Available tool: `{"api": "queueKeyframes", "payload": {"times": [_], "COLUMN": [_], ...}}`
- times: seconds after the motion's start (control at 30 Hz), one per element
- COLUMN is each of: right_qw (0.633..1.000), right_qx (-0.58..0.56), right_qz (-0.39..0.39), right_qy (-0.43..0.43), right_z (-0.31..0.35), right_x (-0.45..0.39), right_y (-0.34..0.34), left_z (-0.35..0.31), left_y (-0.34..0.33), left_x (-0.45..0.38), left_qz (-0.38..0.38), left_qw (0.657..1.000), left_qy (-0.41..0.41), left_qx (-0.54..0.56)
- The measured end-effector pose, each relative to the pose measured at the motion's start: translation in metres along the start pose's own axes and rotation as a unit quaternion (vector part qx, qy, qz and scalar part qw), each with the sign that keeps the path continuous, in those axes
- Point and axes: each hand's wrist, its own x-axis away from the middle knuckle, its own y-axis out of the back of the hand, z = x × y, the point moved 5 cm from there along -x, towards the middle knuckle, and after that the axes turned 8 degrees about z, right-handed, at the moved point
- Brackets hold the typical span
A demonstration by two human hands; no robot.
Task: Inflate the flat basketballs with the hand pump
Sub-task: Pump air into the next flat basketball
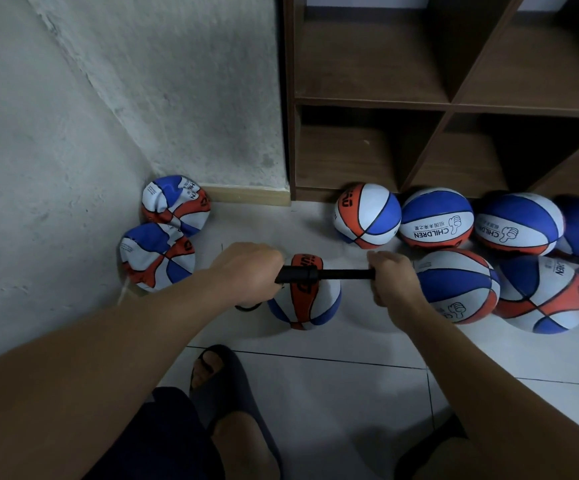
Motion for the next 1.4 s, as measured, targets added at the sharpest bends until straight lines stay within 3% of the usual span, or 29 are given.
{"api": "queueKeyframes", "payload": {"times": [0.27,0.7,0.97,1.1,1.23,1.4], "right_qw": [0.993,0.992,0.999,0.997,0.988,0.988], "right_qx": [0.056,0.088,0.032,0.041,0.088,0.088], "right_qz": [-0.006,0.022,-0.041,-0.062,-0.091,-0.058], "right_qy": [0.101,0.092,0.005,0.021,0.090,0.113], "right_z": [0.024,0.027,0.021,0.021,0.029,0.033], "right_x": [0.039,0.036,0.008,0.011,0.025,0.033], "right_y": [-0.054,-0.057,0.020,0.007,-0.025,-0.052], "left_z": [-0.019,-0.018,0.016,0.010,0.003,-0.011], "left_y": [0.003,0.003,0.005,0.002,-0.001,0.000], "left_x": [0.002,0.005,0.010,0.007,0.004,0.003], "left_qz": [-0.020,-0.015,0.007,0.008,-0.003,-0.014], "left_qw": [0.999,0.998,0.997,0.998,0.997,0.995], "left_qy": [-0.006,-0.017,0.021,0.016,0.023,0.006], "left_qx": [0.032,0.057,0.068,0.067,0.079,0.095]}}
